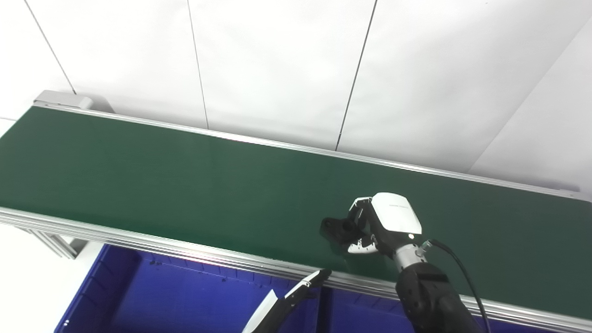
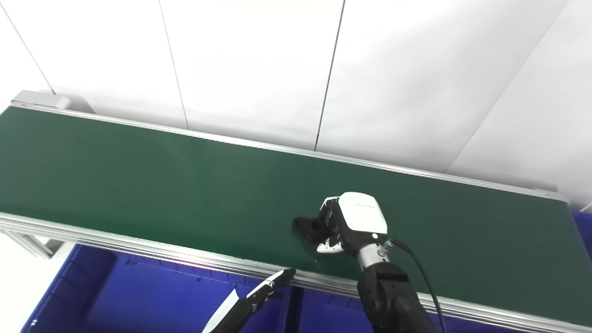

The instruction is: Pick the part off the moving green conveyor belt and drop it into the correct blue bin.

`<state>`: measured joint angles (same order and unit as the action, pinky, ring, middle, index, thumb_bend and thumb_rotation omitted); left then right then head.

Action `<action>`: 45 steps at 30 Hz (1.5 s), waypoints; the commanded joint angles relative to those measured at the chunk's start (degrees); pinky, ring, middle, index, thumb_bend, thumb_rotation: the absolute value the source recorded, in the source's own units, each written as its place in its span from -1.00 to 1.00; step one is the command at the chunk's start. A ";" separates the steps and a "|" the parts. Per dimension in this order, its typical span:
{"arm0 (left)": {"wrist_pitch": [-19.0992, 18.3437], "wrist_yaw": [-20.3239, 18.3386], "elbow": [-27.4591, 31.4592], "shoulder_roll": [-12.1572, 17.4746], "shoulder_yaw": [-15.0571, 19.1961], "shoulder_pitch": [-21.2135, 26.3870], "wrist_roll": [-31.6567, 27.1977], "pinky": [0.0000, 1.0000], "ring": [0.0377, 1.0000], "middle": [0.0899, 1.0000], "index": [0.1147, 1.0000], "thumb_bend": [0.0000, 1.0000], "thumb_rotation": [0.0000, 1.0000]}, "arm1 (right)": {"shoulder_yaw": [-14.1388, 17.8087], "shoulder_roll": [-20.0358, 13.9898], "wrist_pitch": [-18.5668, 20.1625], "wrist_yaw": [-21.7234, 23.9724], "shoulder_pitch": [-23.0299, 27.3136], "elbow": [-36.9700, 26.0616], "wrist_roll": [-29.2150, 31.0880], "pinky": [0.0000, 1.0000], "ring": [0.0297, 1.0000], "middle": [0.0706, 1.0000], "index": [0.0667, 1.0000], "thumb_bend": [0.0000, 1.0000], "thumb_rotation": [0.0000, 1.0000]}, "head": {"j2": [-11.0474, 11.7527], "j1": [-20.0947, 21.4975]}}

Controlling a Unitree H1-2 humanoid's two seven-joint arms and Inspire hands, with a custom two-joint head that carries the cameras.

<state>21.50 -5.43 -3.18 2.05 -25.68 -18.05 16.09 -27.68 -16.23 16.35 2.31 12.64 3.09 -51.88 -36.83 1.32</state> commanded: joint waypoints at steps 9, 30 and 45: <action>0.06 -1.06 2.17 0.12 0.51 -0.40 -1.52 0.73 0.85 0.87 0.87 0.57 0.76 | 3.51 -3.91 -2.10 1.74 -4.36 -11.95 -1.35 -0.70 -0.63 -0.14 -0.10 0.05 -1.00 | -0.54 1.74; -1.28 -3.66 5.52 1.88 2.00 -1.16 -4.26 0.91 0.94 0.92 0.92 0.45 0.79 | 16.13 -9.74 -3.77 8.22 -21.43 -35.44 3.03 -0.72 -0.65 -0.14 -0.10 0.04 -1.00 | -5.72 7.87; -10.57 -6.53 15.18 3.55 3.34 -1.89 -7.66 0.95 0.96 0.93 0.96 0.50 0.85 | 15.39 -0.79 -5.24 7.29 -34.66 -35.43 -3.82 -0.74 -0.68 -0.14 -0.10 0.05 -1.00 | -13.24 12.13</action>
<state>10.63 -11.66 9.97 5.56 -22.30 -19.98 9.14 -12.48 -16.87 13.58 11.93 -22.05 -31.76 -54.73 -50.01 13.53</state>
